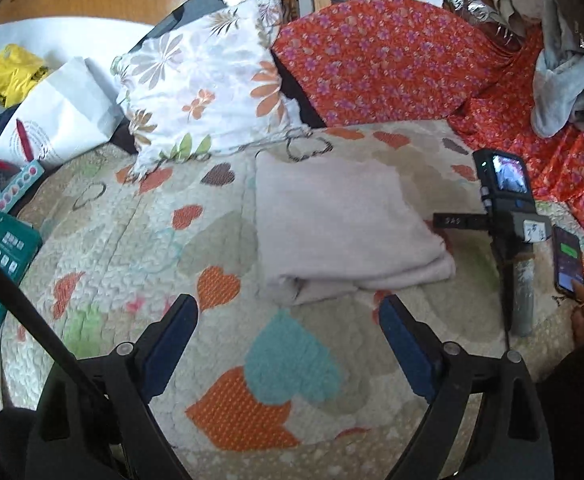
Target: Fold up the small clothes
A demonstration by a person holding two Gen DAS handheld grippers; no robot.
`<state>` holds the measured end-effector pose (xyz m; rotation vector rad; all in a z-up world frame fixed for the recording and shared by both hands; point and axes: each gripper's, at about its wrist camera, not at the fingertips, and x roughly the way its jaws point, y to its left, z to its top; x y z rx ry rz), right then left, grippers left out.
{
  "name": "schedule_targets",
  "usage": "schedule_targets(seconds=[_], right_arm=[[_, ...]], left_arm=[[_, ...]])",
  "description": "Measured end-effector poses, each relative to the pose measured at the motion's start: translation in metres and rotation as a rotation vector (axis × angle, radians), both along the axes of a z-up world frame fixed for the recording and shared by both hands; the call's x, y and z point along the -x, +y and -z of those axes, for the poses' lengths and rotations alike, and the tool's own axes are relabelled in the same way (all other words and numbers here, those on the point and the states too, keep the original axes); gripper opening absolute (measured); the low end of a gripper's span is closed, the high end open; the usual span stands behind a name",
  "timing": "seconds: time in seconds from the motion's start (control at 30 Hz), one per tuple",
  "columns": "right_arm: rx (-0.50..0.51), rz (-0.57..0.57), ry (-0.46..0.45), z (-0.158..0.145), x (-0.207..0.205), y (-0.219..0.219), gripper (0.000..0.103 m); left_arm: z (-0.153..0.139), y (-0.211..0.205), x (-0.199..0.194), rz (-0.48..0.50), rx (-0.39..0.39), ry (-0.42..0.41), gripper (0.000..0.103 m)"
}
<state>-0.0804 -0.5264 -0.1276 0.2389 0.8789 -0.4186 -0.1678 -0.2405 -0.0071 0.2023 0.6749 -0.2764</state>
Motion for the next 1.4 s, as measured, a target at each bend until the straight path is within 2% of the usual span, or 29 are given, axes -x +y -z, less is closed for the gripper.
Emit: schedule_targets(seconds=[0.2, 0.4, 0.67, 0.83, 1.2, 1.4], right_arm=[[0.000, 0.000, -0.001, 0.000, 0.001, 0.000, 0.103], [0.000, 0.001, 0.000, 0.000, 0.000, 0.000, 0.103], [0.001, 0.001, 0.000, 0.000, 0.000, 0.000, 0.103], [0.001, 0.001, 0.000, 0.000, 0.000, 0.000, 0.103], [0.001, 0.001, 0.001, 0.000, 0.001, 0.000, 0.103], [0.000, 0.001, 0.002, 0.001, 0.000, 0.000, 0.103]], left_arm=[[0.019, 0.001, -0.009, -0.052, -0.018, 0.075, 0.091], [0.029, -0.018, -0.019, -0.038, 0.004, 0.134, 0.091], [0.042, -0.040, -0.017, 0.005, -0.029, 0.158, 0.091], [0.044, -0.039, -0.016, 0.009, -0.018, 0.165, 0.091], [0.033, -0.020, -0.022, 0.021, 0.015, 0.090, 0.091], [0.020, -0.007, -0.028, 0.059, 0.007, -0.010, 0.091]])
